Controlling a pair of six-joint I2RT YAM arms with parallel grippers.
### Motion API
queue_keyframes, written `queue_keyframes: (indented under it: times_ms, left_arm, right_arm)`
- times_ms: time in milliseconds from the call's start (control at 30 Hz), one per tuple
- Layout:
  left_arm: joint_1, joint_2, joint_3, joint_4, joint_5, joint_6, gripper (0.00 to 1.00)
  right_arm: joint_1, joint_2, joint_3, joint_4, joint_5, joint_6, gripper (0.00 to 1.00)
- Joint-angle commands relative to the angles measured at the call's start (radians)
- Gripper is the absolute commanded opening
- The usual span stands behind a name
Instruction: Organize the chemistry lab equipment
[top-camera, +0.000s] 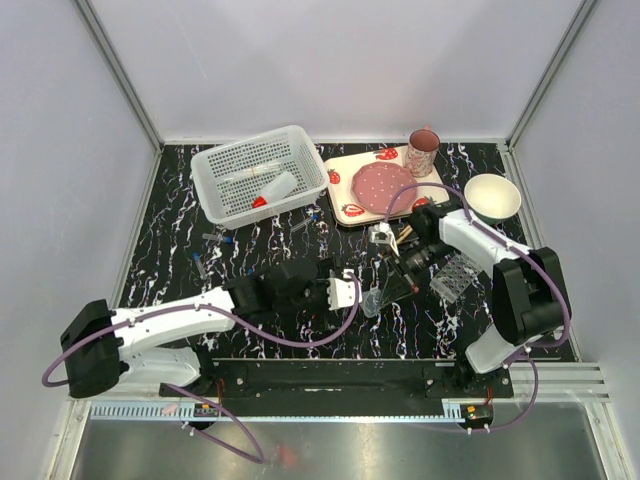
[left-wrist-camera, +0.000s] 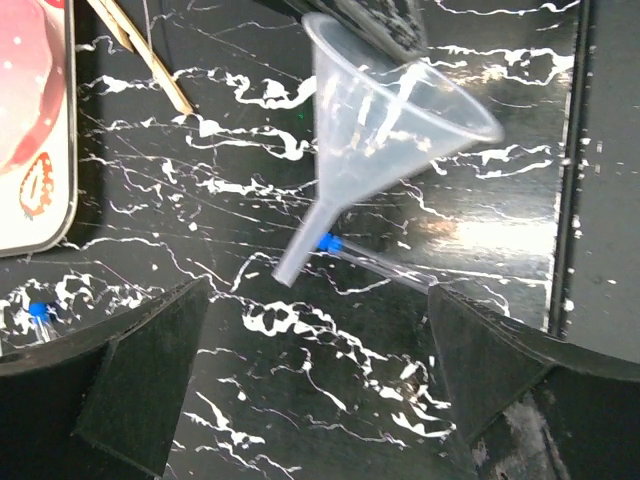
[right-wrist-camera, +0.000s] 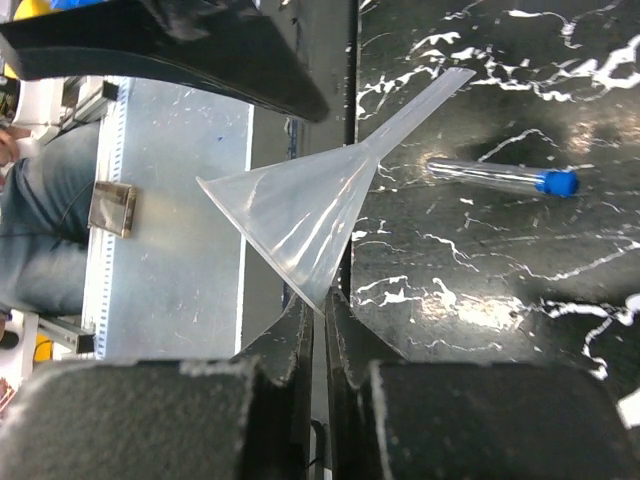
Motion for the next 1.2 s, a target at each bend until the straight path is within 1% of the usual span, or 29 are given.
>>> queue_keyframes:
  times_ms: [0, 67, 200, 233, 267, 300, 333, 400, 433, 467, 567, 633, 667, 700, 767, 800, 833, 900, 933, 1000, 1033, 1067, 1133, 1167]
  left_arm:
    - [-0.004, 0.049, 0.033, 0.160, -0.001, 0.098, 0.95]
    - [-0.007, 0.086, 0.042, 0.168, 0.025, 0.089, 0.91]
    - [-0.013, 0.152, 0.068, 0.166, 0.058, 0.068, 0.75]
    - [-0.013, 0.164, 0.074, 0.151, 0.057, 0.066, 0.65]
    - [-0.015, 0.173, 0.089, 0.145, 0.055, 0.061, 0.59]
    - [-0.015, 0.187, 0.094, 0.142, 0.054, 0.057, 0.49]
    - [-0.015, 0.190, 0.098, 0.135, 0.054, 0.052, 0.37]
    - [-0.015, 0.192, 0.103, 0.141, 0.054, 0.031, 0.21]
    - [-0.015, 0.193, 0.103, 0.145, 0.055, 0.014, 0.05]
    - [-0.016, 0.190, 0.103, 0.143, 0.055, 0.009, 0.00]
    - [-0.016, 0.176, 0.088, 0.138, 0.057, -0.021, 0.00]
    - [-0.016, 0.158, 0.077, 0.132, 0.055, -0.053, 0.00]
    - [-0.016, 0.149, 0.065, 0.128, 0.054, -0.067, 0.00]
    - [-0.016, 0.129, 0.060, 0.119, 0.049, -0.081, 0.00]
    - [-0.015, 0.101, 0.040, 0.114, 0.033, -0.132, 0.00]
    - [-0.015, 0.065, 0.034, 0.108, 0.023, -0.149, 0.00]
    - [-0.015, 0.045, 0.023, 0.109, 0.014, -0.185, 0.00]
    - [-0.006, -0.024, -0.009, 0.117, -0.018, -0.230, 0.00]
    - [0.001, -0.049, -0.021, 0.122, -0.030, -0.285, 0.00]
    - [0.039, -0.128, -0.056, 0.126, -0.056, -0.346, 0.00]
    - [0.060, -0.155, -0.072, 0.123, -0.070, -0.409, 0.00]
    - [0.117, -0.179, -0.081, 0.122, -0.069, -0.454, 0.00]
    - [0.183, -0.244, -0.089, 0.102, -0.069, -0.538, 0.00]
    - [0.254, -0.277, -0.084, 0.094, -0.072, -0.563, 0.00]
  right_arm:
    - [0.034, 0.019, 0.051, -0.096, -0.064, -0.104, 0.07]
    - [0.044, 0.024, 0.054, -0.122, -0.068, -0.123, 0.07]
    - [0.058, 0.039, 0.063, -0.147, -0.077, -0.161, 0.07]
    - [0.061, 0.044, 0.066, -0.152, -0.077, -0.167, 0.07]
    - [0.064, 0.049, 0.068, -0.167, -0.077, -0.175, 0.07]
    - [0.065, 0.056, 0.070, -0.170, -0.077, -0.187, 0.07]
    - [0.065, 0.059, 0.073, -0.173, -0.077, -0.189, 0.07]
    - [0.068, 0.064, 0.074, -0.181, -0.076, -0.199, 0.07]
    - [0.067, 0.064, 0.074, -0.178, -0.074, -0.198, 0.07]
    - [0.068, 0.064, 0.074, -0.179, -0.073, -0.198, 0.07]
    - [0.068, 0.062, 0.074, -0.169, -0.068, -0.189, 0.08]
    - [0.068, 0.056, 0.073, -0.152, -0.059, -0.158, 0.15]
    - [0.067, 0.050, 0.073, -0.124, -0.053, -0.143, 0.22]
    - [0.067, 0.033, 0.071, -0.107, -0.035, -0.100, 0.37]
    - [0.065, 0.007, 0.059, -0.037, -0.007, -0.048, 0.49]
    - [0.061, -0.031, 0.048, -0.009, 0.022, 0.001, 0.59]
    - [0.042, -0.055, 0.027, 0.017, 0.039, 0.026, 0.63]
    - [0.012, -0.129, 0.001, 0.101, 0.073, 0.099, 0.68]
    - [-0.037, -0.154, -0.022, 0.126, 0.082, 0.118, 0.72]
    - [-0.094, -0.235, -0.045, 0.210, 0.102, 0.192, 0.75]
    - [-0.123, -0.266, -0.070, 0.238, 0.105, 0.212, 0.78]
    - [-0.174, -0.319, -0.082, 0.291, 0.110, 0.248, 0.80]
    - [-0.206, -0.371, -0.119, 0.344, 0.126, 0.285, 0.82]
    - [-0.231, -0.417, -0.130, 0.388, 0.133, 0.310, 0.84]
